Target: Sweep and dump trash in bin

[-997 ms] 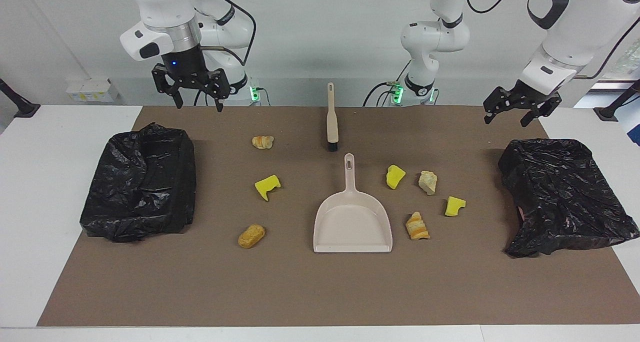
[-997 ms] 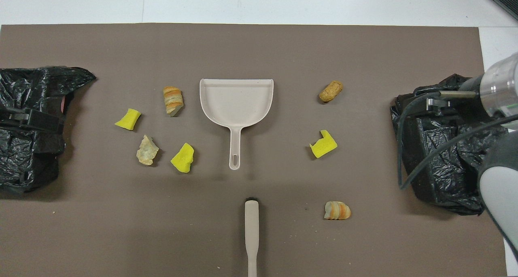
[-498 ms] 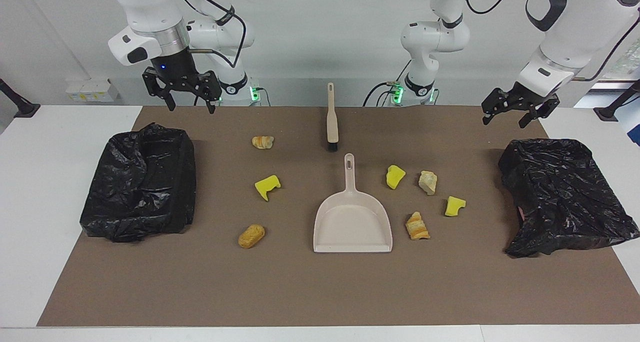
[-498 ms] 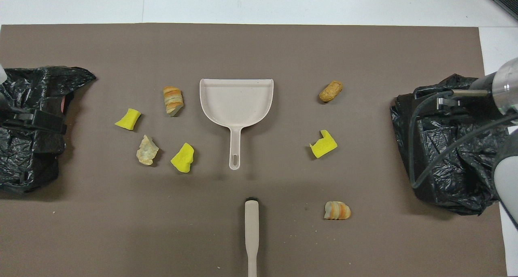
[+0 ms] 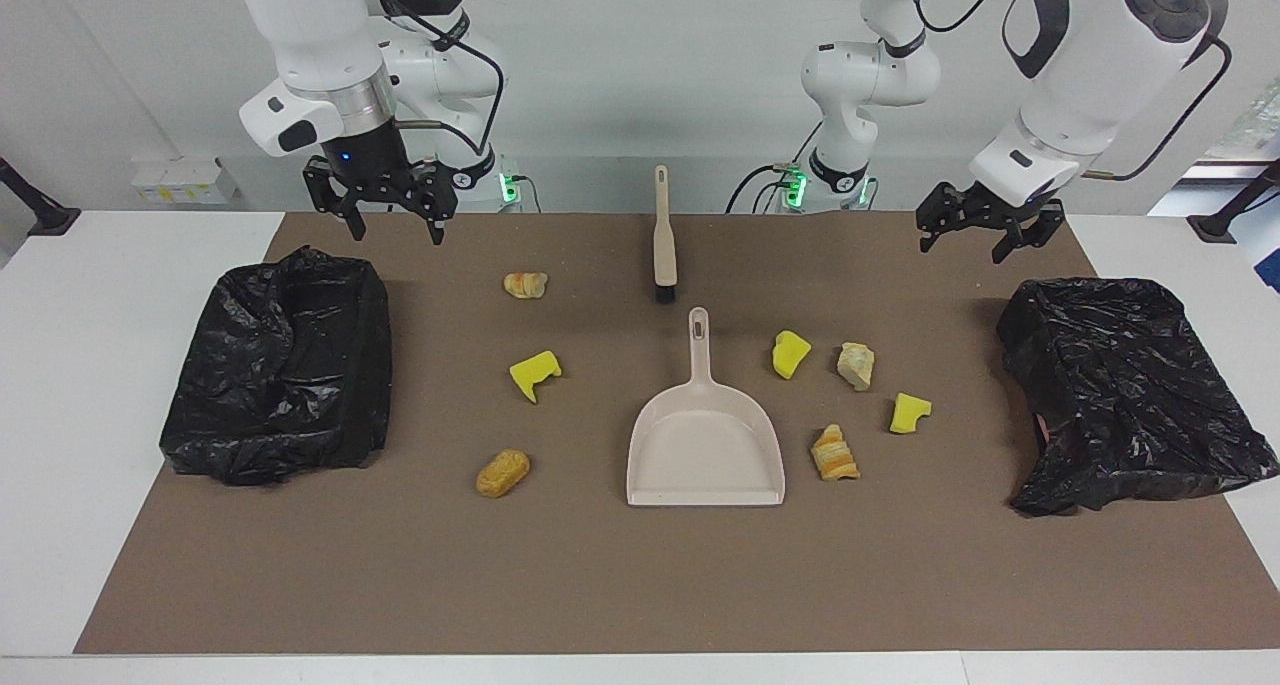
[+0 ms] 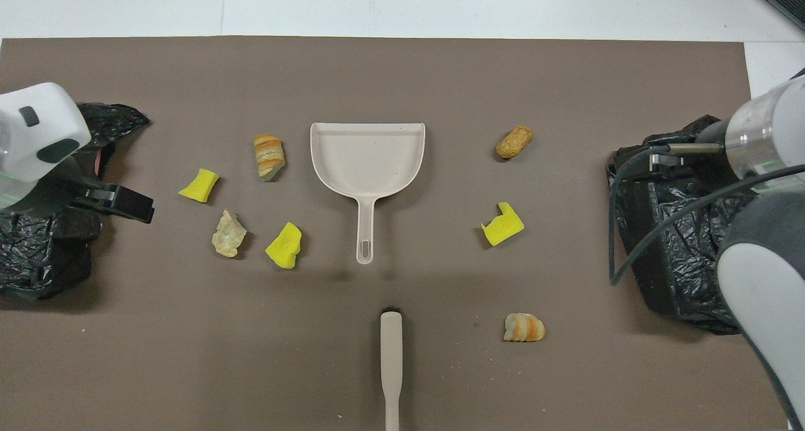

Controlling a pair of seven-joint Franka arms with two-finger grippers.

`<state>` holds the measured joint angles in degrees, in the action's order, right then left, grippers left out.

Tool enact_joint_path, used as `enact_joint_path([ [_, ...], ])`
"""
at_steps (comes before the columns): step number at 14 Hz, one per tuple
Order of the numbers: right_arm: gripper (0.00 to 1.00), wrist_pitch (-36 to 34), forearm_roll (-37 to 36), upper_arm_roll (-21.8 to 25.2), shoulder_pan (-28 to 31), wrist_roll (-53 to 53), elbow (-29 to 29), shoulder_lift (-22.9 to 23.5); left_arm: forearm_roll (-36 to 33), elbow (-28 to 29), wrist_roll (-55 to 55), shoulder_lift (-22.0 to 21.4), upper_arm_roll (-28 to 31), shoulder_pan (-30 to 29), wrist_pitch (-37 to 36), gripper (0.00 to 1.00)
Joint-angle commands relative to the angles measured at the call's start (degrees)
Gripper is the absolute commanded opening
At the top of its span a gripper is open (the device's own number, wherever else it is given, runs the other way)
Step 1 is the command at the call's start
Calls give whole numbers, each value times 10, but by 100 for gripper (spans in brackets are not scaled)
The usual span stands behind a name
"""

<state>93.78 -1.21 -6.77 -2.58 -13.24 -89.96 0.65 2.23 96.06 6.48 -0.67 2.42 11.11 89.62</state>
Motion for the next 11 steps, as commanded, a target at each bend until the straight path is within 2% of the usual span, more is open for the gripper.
enact_joint_path([
  [1, 100, 39, 8, -7, -27, -29, -15, 20, 1, 50, -8, -15, 7, 41, 26, 100],
  [6, 100, 129, 3, -7, -102, -131, -8, 99, 15, 179, -44, -47, 7, 101, 121, 100],
  [9, 100, 165, -2, -7, -158, -180, 24, 173, 16, 272, -116, -65, 7, 149, 221, 100],
  [11, 100, 185, -2, -7, -181, -211, 31, 197, 16, 325, -122, -66, 7, 184, 286, 100],
])
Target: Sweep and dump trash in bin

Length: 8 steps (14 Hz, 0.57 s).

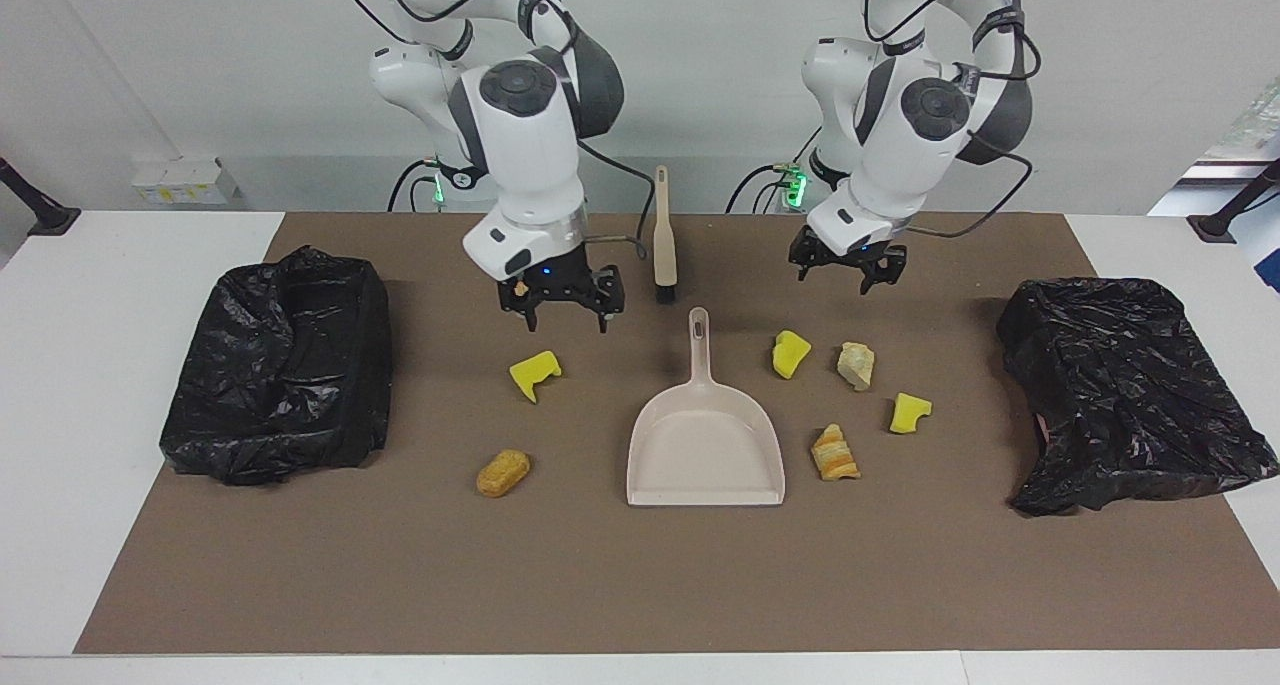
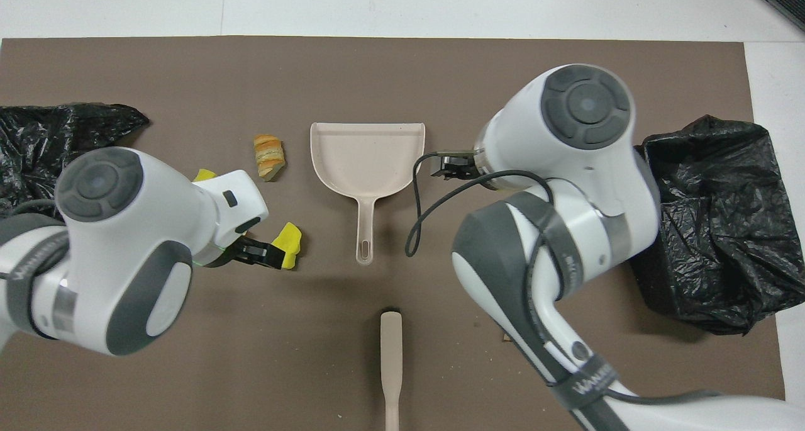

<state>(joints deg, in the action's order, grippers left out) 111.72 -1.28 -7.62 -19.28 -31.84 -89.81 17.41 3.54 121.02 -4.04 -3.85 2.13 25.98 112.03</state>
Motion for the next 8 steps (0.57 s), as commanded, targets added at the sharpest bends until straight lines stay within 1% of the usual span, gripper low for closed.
enact_joint_path([
  [1, 100, 10, -2, 2, -36, -42, 31, 42, 2, 103, -20, -34, 9, 49, 91, 100],
  [2, 100, 10, -3, 2, -52, -61, 37, 55, 2, 133, -26, -37, 9, 60, 123, 100],
  [3, 100, 19, -3, 2, -63, -77, 40, 66, 2, 160, -27, -50, 9, 68, 145, 100],
  [6, 100, 42, -4, 2, -96, -104, 46, 97, 2, 261, -47, -116, 9, 97, 218, 100],
  [7, 100, 43, -3, 2, -103, -105, 46, 104, 2, 279, -64, -133, 9, 113, 226, 100],
  [8, 100, 43, -3, 2, -106, -104, 46, 109, 2, 285, -74, -136, 9, 129, 227, 100],
])
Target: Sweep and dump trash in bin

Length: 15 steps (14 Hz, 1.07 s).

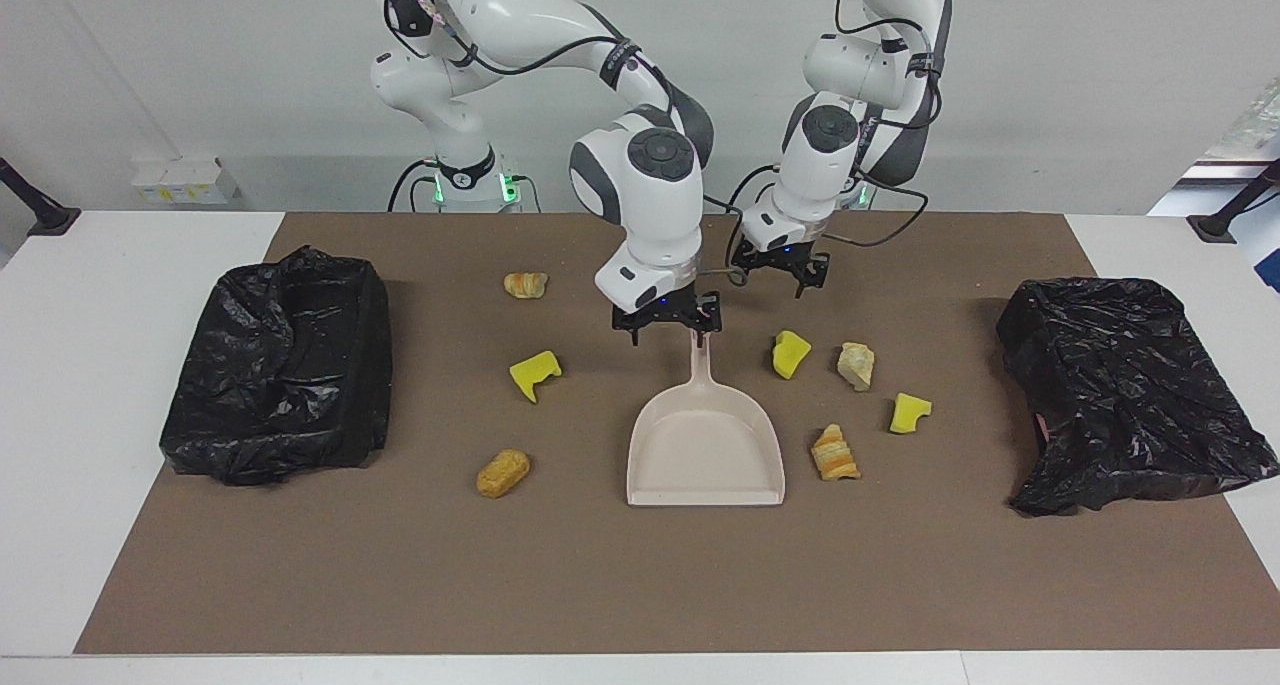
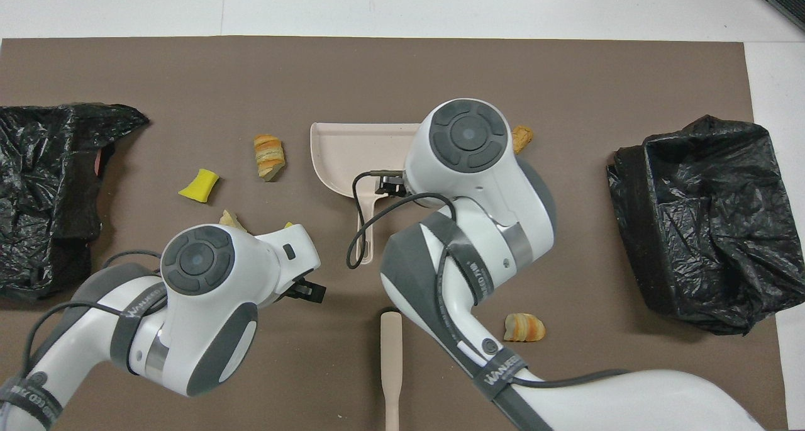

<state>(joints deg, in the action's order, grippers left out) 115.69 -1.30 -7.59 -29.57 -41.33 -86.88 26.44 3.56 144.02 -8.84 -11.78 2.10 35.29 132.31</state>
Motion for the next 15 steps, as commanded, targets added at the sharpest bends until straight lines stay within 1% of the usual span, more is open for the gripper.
enact_joint_path([
  [1, 100, 4, -1, 1, -7, -9, 16, 22, 2, 56, -45, -58, 10, 54, 24, 100],
  [3, 100, 7, 5, 0, -16, -9, 16, 33, 2, 58, -120, -62, 10, 102, 24, 100],
  [5, 100, 10, 9, 0, -15, -4, 15, 34, 2, 57, -172, -69, 10, 143, 23, 100],
  [6, 97, 18, 18, -1, -16, -2, 13, 34, 2, 57, -194, -69, 10, 167, 23, 100],
  [7, 97, 20, 25, -1, -16, 3, 13, 33, 2, 56, -225, -70, 9, 189, 25, 100],
  [10, 96, 20, 39, -2, -17, 16, 10, 34, 2, 57, -299, -57, 1, 246, 51, 100],
  [13, 95, 31, 40, -1, -26, 18, 8, 44, 2, 57, -352, -42, 0, 287, 63, 100],
  [14, 92, 31, 41, -2, -29, 18, 7, 44, 2, 57, -369, -40, 0, 301, 65, 100],
  [15, 92, 31, 37, -1, -29, 19, 5, 44, 2, 57, -383, -40, 0, 306, 64, 100],
])
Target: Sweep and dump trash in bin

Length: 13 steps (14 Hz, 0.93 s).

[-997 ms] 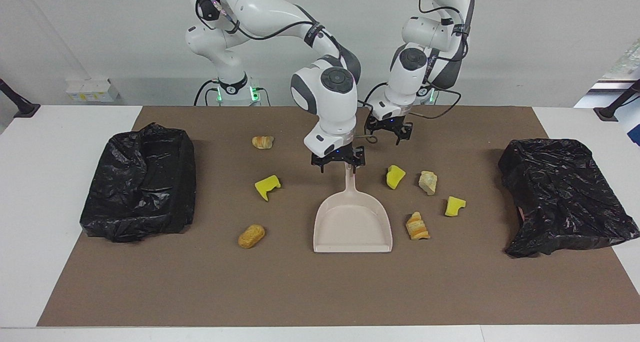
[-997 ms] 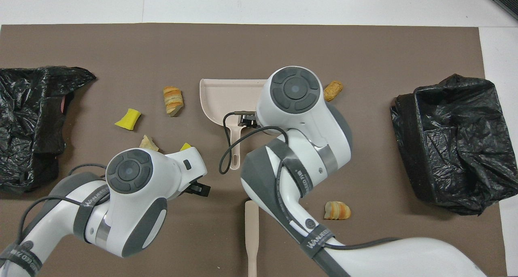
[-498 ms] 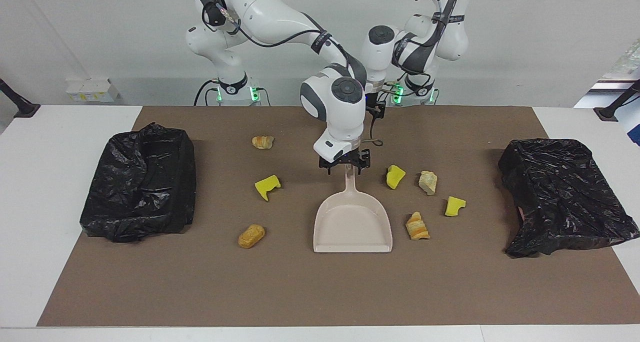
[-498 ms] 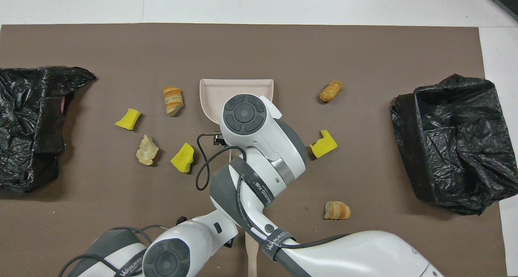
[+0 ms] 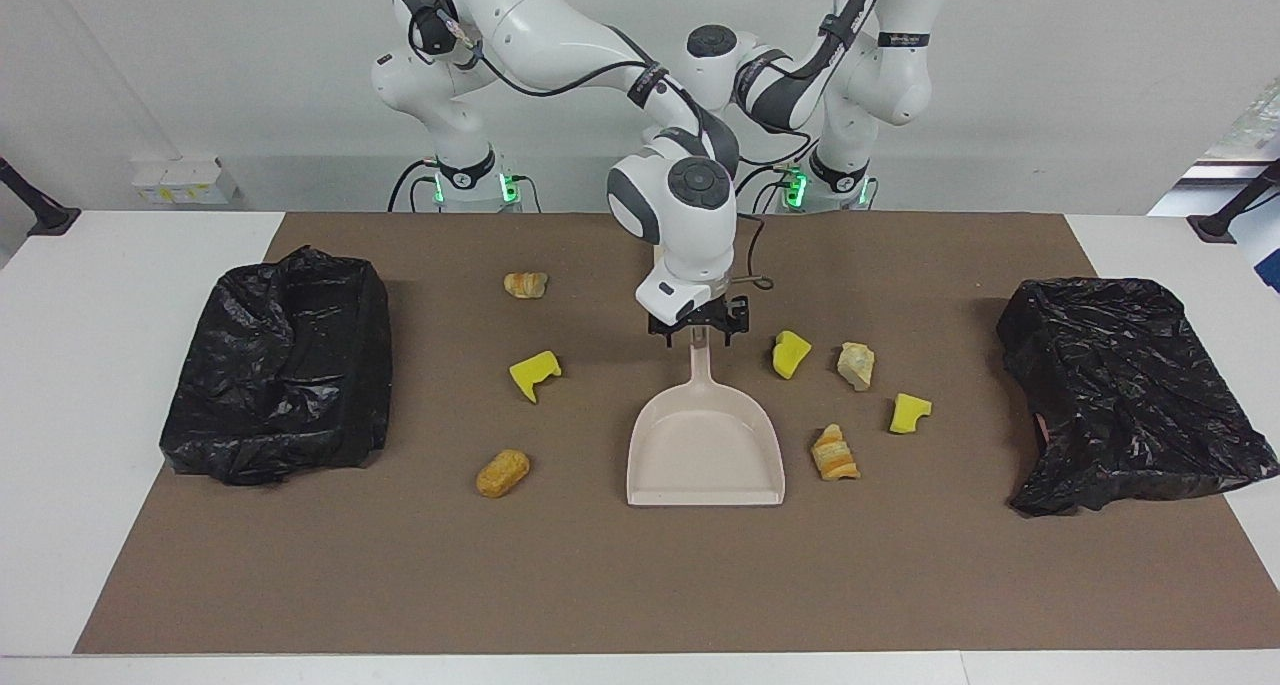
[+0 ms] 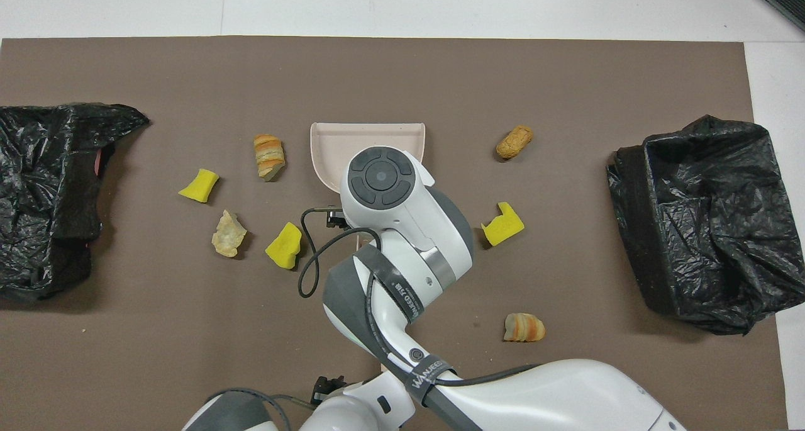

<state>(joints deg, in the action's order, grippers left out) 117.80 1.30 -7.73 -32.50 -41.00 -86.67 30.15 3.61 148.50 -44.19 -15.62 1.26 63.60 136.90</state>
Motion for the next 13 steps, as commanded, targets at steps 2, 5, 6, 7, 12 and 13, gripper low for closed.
enact_joint_path([
  [2, 87, 10, 8, 0, -5, 19, -14, 4, 2, 13, -52, 5, 8, 35, 18, 100],
  [5, 34, 4, 6, 0, -4, 15, -13, 3, 2, 12, -57, 11, 8, 40, 14, 100],
  [6, 11, 3, 5, 2, -4, 14, -11, 2, 2, 13, -58, 11, 8, 40, 13, 98],
  [7, 0, 8, -1, 2, -3, 14, -12, 0, 2, 13, -58, 12, 8, 40, 12, 95],
  [12, 0, 10, -9, 1, 2, 39, -10, -12, 3, 13, -54, 13, 7, 43, 9, 47],
  [13, 0, 10, -10, 2, 3, 65, -10, -18, 3, 13, -53, 13, 7, 43, 9, 47],
])
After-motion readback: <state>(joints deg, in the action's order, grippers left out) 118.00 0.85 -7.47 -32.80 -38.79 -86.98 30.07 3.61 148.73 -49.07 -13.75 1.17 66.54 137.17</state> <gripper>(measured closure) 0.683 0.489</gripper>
